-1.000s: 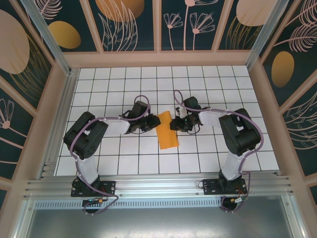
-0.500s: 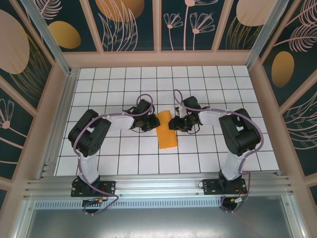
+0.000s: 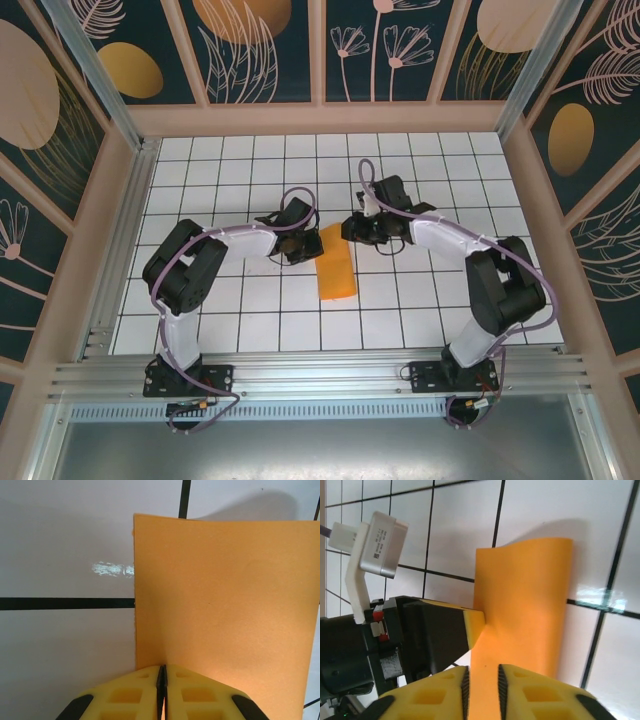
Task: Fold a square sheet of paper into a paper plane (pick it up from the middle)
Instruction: Fold the square sheet of paper in half at the center of the table.
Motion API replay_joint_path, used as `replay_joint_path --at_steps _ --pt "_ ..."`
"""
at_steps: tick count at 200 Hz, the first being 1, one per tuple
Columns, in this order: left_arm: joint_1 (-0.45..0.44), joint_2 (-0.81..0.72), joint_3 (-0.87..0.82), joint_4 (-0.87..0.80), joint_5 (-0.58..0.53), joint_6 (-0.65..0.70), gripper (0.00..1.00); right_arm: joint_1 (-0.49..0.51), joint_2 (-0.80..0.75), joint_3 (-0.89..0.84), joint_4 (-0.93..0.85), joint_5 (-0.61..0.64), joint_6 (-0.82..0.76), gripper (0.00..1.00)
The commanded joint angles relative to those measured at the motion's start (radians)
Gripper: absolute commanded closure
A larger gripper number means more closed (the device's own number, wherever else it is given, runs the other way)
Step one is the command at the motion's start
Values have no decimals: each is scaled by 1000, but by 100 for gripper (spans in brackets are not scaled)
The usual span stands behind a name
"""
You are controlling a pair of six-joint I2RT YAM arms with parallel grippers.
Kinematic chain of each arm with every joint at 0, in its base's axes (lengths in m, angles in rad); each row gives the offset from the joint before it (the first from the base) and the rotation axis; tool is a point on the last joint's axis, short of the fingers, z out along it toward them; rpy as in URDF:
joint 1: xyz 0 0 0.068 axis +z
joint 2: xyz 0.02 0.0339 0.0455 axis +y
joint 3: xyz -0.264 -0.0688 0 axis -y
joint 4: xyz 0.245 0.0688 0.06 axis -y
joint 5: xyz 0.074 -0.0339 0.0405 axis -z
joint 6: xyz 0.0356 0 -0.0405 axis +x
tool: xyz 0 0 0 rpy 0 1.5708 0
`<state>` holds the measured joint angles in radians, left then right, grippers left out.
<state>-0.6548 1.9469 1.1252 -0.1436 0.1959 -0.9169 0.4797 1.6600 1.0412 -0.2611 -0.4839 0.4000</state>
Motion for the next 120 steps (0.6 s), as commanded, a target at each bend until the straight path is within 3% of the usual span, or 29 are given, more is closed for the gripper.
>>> replay_joint_path --at_steps 1,56,120 --pt "0 77 -30 -126 -90 19 87 35 91 30 -36 -47 0 78" --pt "0 89 -34 -138 -103 21 88 45 218 77 -33 -38 20 79" --pt "1 104 -36 -154 -126 28 88 -13 213 -22 -19 -33 13 79"
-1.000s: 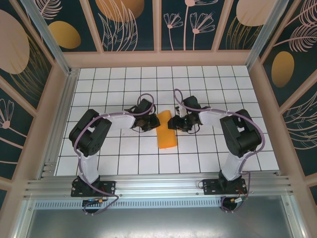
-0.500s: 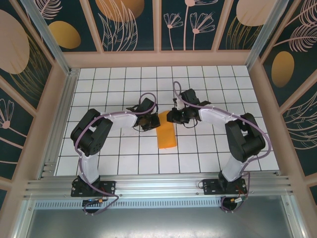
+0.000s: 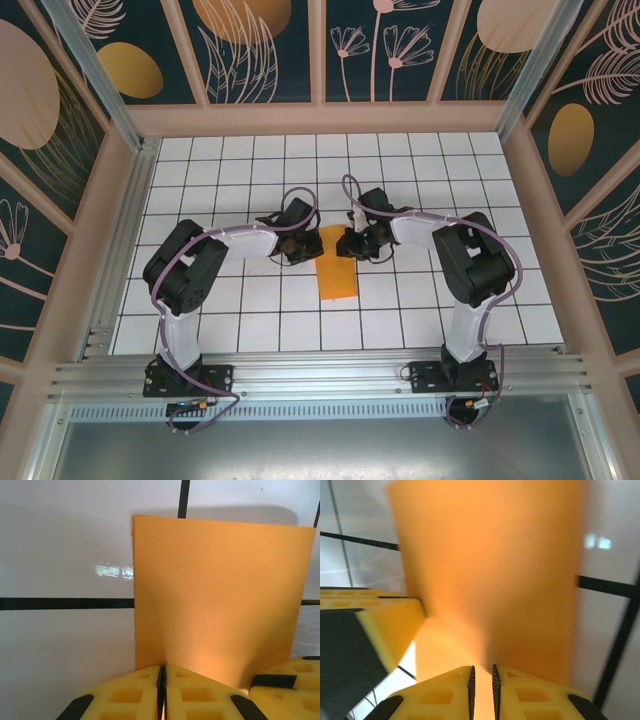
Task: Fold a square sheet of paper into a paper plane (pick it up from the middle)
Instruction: Fold the square sheet of paper in half at the center of the table.
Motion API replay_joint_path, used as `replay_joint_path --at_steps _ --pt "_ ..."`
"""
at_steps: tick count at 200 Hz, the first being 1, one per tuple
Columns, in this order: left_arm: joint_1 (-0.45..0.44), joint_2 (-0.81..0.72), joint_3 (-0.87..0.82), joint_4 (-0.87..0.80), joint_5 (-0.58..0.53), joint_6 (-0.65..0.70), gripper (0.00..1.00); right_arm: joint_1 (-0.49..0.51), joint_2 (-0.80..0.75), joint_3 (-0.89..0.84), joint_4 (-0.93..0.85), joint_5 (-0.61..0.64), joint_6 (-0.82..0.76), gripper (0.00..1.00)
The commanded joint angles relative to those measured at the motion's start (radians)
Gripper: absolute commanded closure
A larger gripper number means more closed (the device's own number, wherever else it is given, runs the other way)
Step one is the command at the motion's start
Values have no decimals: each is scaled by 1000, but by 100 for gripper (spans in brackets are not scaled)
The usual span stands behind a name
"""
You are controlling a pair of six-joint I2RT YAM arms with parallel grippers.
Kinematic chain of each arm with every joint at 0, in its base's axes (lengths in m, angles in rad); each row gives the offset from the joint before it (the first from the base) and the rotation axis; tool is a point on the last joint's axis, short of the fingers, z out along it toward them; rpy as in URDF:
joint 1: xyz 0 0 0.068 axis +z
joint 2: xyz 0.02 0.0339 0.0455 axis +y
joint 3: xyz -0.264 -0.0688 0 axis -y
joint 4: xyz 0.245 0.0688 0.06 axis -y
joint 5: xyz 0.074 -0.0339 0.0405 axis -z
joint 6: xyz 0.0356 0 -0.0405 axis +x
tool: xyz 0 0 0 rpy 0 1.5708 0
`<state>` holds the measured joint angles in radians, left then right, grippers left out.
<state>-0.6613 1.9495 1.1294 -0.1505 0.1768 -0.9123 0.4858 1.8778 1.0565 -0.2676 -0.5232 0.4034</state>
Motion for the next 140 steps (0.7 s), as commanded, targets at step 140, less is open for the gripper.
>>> replay_joint_path --at_steps 140 --pt "7 -17 53 66 80 55 86 -39 23 -91 5 14 -26 79"
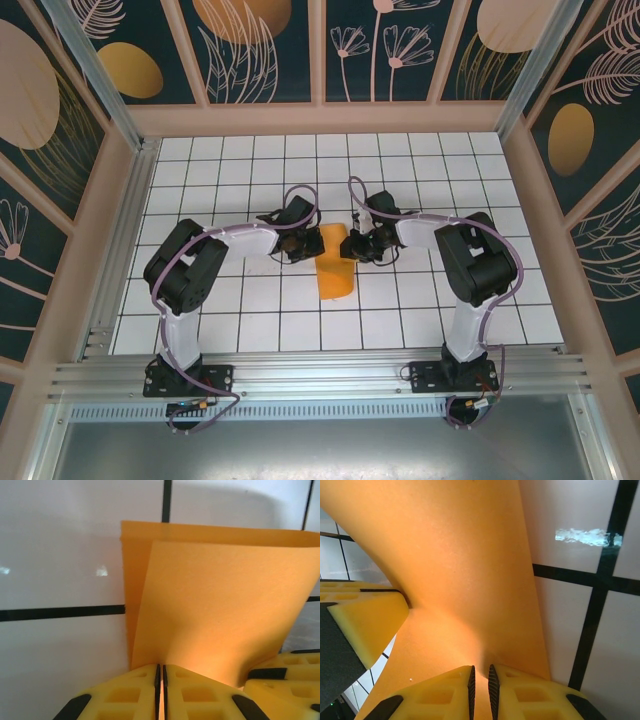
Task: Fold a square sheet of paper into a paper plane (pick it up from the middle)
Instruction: Fold the square sheet of paper in half at the center of the table.
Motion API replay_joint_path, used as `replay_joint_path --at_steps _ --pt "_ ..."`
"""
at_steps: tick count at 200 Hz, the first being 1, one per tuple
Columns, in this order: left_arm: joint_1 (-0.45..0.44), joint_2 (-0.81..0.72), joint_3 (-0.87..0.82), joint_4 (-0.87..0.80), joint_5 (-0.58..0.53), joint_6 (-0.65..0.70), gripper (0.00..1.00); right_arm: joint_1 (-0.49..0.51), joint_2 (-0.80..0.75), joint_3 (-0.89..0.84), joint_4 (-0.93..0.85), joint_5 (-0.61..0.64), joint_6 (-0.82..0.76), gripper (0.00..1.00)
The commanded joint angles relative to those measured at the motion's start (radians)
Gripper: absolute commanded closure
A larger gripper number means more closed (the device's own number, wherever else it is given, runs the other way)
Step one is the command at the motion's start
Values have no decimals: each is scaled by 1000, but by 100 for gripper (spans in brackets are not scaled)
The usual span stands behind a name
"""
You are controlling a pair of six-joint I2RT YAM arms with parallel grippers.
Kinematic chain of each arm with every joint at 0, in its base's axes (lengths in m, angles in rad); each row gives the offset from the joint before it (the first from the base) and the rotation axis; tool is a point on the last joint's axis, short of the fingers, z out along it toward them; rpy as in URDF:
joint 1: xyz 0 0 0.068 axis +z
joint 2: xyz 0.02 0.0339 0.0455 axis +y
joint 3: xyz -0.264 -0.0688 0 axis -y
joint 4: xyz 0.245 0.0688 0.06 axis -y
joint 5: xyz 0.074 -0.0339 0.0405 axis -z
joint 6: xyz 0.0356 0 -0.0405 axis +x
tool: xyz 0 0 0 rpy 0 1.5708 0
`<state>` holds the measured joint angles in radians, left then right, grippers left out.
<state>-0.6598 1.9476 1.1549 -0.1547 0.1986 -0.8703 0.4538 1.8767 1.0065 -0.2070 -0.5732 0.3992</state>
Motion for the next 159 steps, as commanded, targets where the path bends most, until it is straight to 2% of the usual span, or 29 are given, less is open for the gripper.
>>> replay_joint_path --at_steps 1,64,108,159 --pt "6 -13 29 71 60 13 86 -7 25 -41 -56 64 -22 79" --pt "6 93 71 47 86 24 87 -6 32 -35 -59 62 -32 79" --pt "6 123 65 -48 -34 19 89 -7 26 -32 -60 52 -43 79" --pt "5 136 30 -88 -86 3 90 -13 -95 -31 -3 -128 -24 78"
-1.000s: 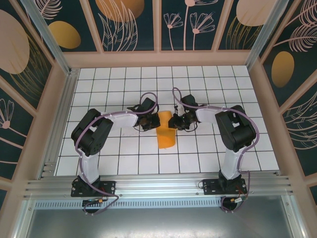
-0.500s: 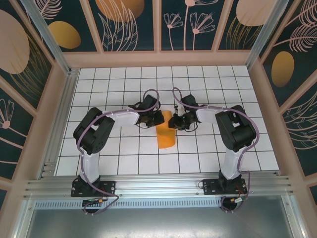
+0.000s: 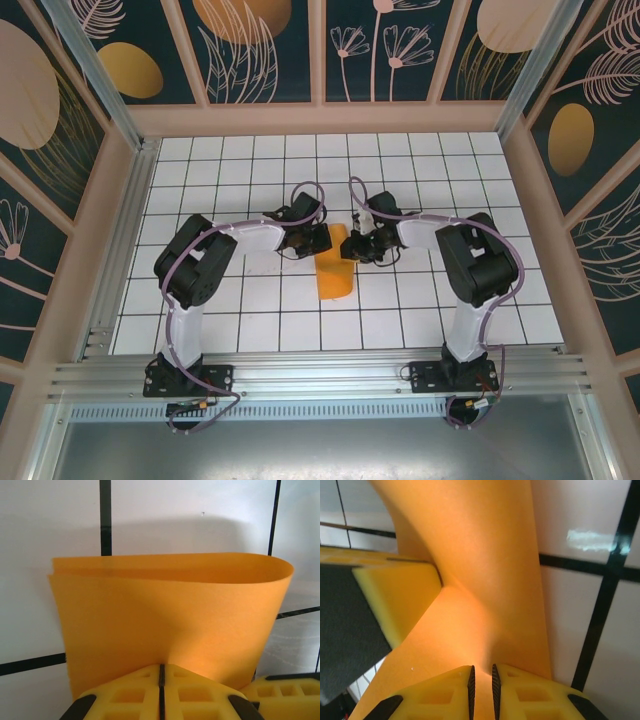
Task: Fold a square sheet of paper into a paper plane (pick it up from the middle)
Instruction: Fold the square sheet of paper in half at the center of the table.
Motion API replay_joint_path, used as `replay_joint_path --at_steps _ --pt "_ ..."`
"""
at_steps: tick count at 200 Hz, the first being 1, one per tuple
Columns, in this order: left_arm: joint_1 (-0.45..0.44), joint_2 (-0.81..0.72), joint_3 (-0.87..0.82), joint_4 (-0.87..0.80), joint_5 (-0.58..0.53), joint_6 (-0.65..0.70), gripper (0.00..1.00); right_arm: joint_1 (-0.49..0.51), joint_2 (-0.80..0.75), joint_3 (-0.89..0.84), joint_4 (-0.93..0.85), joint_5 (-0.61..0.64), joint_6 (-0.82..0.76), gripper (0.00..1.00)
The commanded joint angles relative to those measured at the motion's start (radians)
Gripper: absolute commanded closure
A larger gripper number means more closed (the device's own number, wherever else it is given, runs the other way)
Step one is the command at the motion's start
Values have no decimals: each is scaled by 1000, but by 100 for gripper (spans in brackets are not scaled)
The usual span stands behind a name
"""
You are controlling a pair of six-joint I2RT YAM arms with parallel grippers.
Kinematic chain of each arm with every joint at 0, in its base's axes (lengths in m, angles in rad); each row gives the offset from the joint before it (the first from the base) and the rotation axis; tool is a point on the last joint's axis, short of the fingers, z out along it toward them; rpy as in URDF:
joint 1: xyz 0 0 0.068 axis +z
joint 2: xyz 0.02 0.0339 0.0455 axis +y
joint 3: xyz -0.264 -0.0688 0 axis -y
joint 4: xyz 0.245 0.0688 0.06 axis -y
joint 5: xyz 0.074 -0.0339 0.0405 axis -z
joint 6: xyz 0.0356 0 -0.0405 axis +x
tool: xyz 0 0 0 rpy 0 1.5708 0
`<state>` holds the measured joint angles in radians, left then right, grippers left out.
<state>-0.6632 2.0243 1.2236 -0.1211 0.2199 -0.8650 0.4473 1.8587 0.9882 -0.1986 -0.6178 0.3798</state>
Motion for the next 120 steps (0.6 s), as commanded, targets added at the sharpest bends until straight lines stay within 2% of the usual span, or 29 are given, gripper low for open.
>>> replay_joint_path --at_steps 1,36,120 --pt "9 59 -39 -121 -107 -3 90 -7 -78 -13 -11 -86 -4 78" --pt "8 66 -64 -108 -108 -24 90 -2 -111 -26 -54 -104 -20 78" --pt "9 61 -91 -85 -119 -38 91 10 -56 -108 -81 -53 -6 79"
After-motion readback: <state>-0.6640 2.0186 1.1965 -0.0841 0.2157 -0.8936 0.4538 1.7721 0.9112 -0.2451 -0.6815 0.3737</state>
